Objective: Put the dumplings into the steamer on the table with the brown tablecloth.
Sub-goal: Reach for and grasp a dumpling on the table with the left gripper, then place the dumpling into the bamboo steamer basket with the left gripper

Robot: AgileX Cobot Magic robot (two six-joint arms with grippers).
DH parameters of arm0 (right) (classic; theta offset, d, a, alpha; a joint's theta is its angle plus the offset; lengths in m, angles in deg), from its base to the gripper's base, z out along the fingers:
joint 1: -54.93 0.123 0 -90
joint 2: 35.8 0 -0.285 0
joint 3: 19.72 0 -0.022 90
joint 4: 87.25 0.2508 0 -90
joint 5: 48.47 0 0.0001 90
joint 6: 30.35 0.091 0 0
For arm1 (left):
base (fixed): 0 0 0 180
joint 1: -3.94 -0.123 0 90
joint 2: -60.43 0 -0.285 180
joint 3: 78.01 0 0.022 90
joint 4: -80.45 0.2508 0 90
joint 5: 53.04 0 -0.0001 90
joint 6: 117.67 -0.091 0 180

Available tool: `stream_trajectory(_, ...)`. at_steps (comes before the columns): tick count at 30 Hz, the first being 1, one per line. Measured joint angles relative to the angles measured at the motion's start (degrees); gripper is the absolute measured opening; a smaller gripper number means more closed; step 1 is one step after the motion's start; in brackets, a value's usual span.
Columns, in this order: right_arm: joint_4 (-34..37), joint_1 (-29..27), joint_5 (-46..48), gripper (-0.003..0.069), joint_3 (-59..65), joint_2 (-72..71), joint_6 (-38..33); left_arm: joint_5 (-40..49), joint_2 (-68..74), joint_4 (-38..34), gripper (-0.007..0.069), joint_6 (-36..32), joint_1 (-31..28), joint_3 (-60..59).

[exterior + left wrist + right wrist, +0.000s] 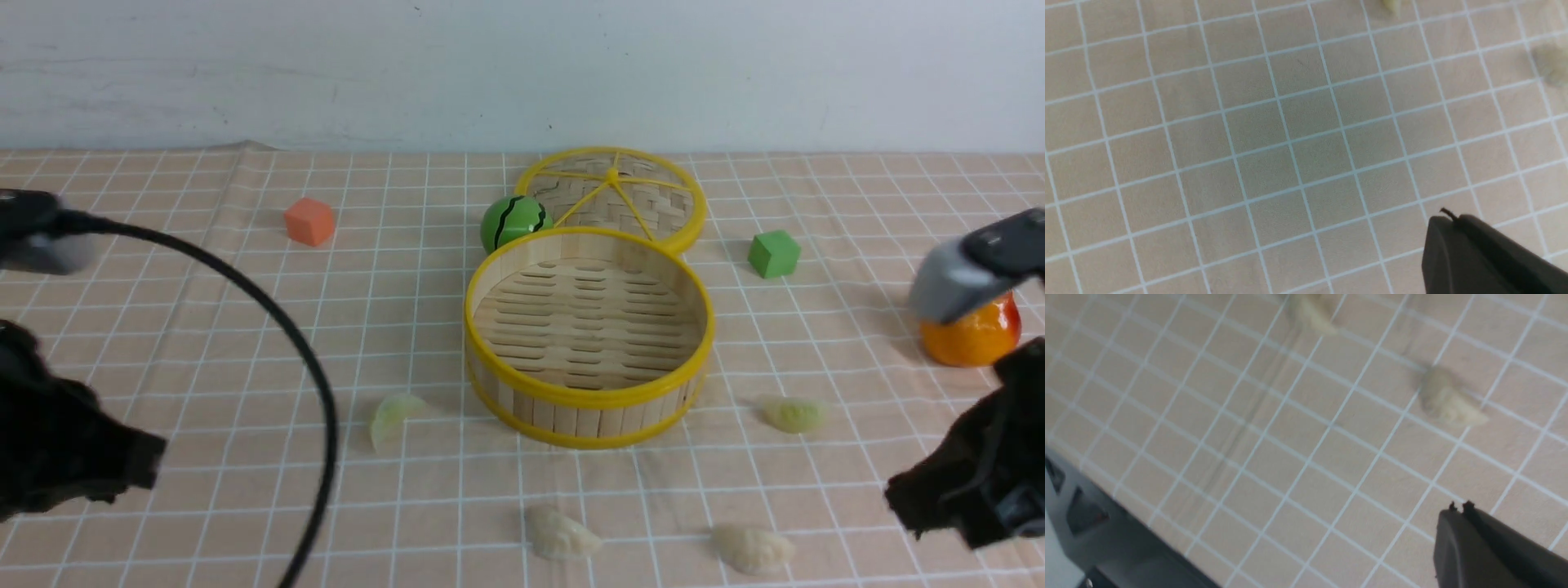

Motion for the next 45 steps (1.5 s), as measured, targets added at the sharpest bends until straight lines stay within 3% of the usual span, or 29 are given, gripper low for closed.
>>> stream_trajectory(1,-3.3,5.2,1.5,-0.001,-0.5,1.4,1.6,0.3,5.1,2.3,-0.0013,1.7,3.2,2.1)
stream_trajectory(2,-4.1,5.8,1.7,-0.001,-0.5,1.5,1.8,0.3,5.6,2.7,-0.0011,1.9,3.5,2.4)
stream_trajectory(4,-8.2,12.3,3.3,-0.001,-0.5,2.5,4.3,0.4,11.9,4.3,0.0022,3.7,6.2,5.8)
stream_trajectory(7,-11.0,17.5,4.0,-0.001,-0.5,2.6,6.6,0.2,20.9,4.6,0.0149,4.3,7.9,11.4)
stream_trajectory(8,-11.1,17.5,4.0,-0.001,-0.5,2.6,6.6,0.2,21.4,4.6,0.016,4.3,7.9,11.7)
stream_trajectory(10,-11.4,19.2,4.1,-0.0006,-0.6,2.6,7.4,-0.2,27.9,4.7,0.0302,4.3,8.0,15.6)
stream_trajectory(14,-11.3,19.6,4.2,-0.0003,-0.9,2.6,7.7,-2.4,37.5,6.2,0.0514,1.5,8.0,20.4)
stream_trajectory(18,-11.2,19.6,4.2,-0.0001,-0.9,2.6,8.5,-5.9,44.8,8.0,0.0599,-0.8,8.0,23.4)
stream_trajectory(27,-11.1,19.6,4.2,0.0002,-0.9,2.6,8.6,-15.1,53.2,11.8,0.0519,-1.3,8.0,25.3)
stream_trajectory(33,-11.1,19.6,3.1,0.0003,-0.9,2.6,8.6,-19.5,55.4,11.3,0.0348,-1.3,8.0,25.3)
stream_trajectory(34,-11.1,19.6,2.7,0.0005,-0.9,2.6,8.6,-19.7,55.7,10.7,0.0265,-1.3,8.0,25.3)
stream_trajectory(35,-11.1,19.6,2.6,0.0006,-0.9,2.6,8.6,-19.7,55.8,10.5,0.0255,-1.3,8.0,25.3)
stream_trajectory(36,-11.1,19.6,2.4,0.0008,-0.9,2.6,8.6,-19.7,55.8,10.0,0.0191,-0.9,8.0,25.4)
stream_trajectory(45,-11.1,19.6,3.2,0.0011,-0.9,2.5,8.6,-15.2,52.3,8.6,0.0195,6.1,9.4,29.5)
